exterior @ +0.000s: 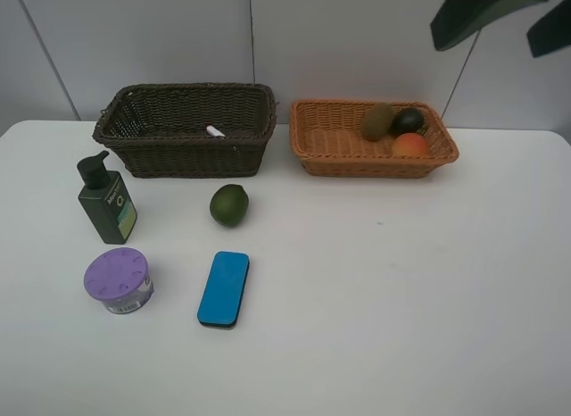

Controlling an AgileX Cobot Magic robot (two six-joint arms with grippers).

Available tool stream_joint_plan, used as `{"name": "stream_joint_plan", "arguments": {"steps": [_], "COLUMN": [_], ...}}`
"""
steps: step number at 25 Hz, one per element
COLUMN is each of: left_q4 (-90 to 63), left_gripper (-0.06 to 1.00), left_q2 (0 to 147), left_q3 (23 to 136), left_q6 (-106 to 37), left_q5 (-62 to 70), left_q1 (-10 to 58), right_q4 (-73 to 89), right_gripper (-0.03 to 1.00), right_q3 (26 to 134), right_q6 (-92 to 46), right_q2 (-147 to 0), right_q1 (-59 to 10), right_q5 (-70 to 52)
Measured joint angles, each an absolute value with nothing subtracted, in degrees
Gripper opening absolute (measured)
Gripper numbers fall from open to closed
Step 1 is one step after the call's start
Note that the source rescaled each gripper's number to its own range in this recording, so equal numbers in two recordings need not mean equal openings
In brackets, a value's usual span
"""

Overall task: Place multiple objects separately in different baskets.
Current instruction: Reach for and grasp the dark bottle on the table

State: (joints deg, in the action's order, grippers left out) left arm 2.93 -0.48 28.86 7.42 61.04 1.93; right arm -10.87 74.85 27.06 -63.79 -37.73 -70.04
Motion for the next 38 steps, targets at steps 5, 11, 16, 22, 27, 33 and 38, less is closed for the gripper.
{"name": "stream_joint_plan", "arguments": {"steps": [5, 11, 16, 22, 27, 33, 38], "left_q4": [2.9, 2.9, 2.9, 2.9, 2.9, 2.9, 2.9], "left_gripper": [0.97, 0.97, 0.97, 0.97, 0.97, 0.97, 0.97], "left_q2": [-0.5, -0.5, -0.5, -0.5, -0.5, -0.5, -0.5], "left_q3": [28.9, 28.9, 28.9, 28.9, 28.9, 28.9, 28.9], "left_q6": [7.5, 7.5, 7.5, 7.5, 7.5, 7.5, 7.5], "left_q5": [61.0, 61.0, 61.0, 61.0, 61.0, 61.0, 61.0], "left_q1": [1.9, 1.9, 1.9, 1.9, 1.9, 1.9, 1.9], "right_q4": [-10.6, -6.2, -1.1, 0.0, 0.0, 0.8, 0.8], "right_gripper": [1.00, 1.00, 1.00, 1.00, 1.00, 1.00, 1.00], "right_q3": [65.1, 53.4, 43.2, 33.1, 31.3, 30.3, 30.1], "right_q6": [19.1, 1.8, -3.8, -3.8, -3.8, -3.8, -3.8], "right_q2": [-50.0, -35.1, -25.3, -17.6, -13.4, -9.4, -5.7], "right_q1": [-37.7, -37.7, -37.7, -37.0, -30.0, -15.8, -7.2], "right_q5": [-70.1, -69.0, -67.9, -59.6, -59.7, -60.8, -60.6]}}
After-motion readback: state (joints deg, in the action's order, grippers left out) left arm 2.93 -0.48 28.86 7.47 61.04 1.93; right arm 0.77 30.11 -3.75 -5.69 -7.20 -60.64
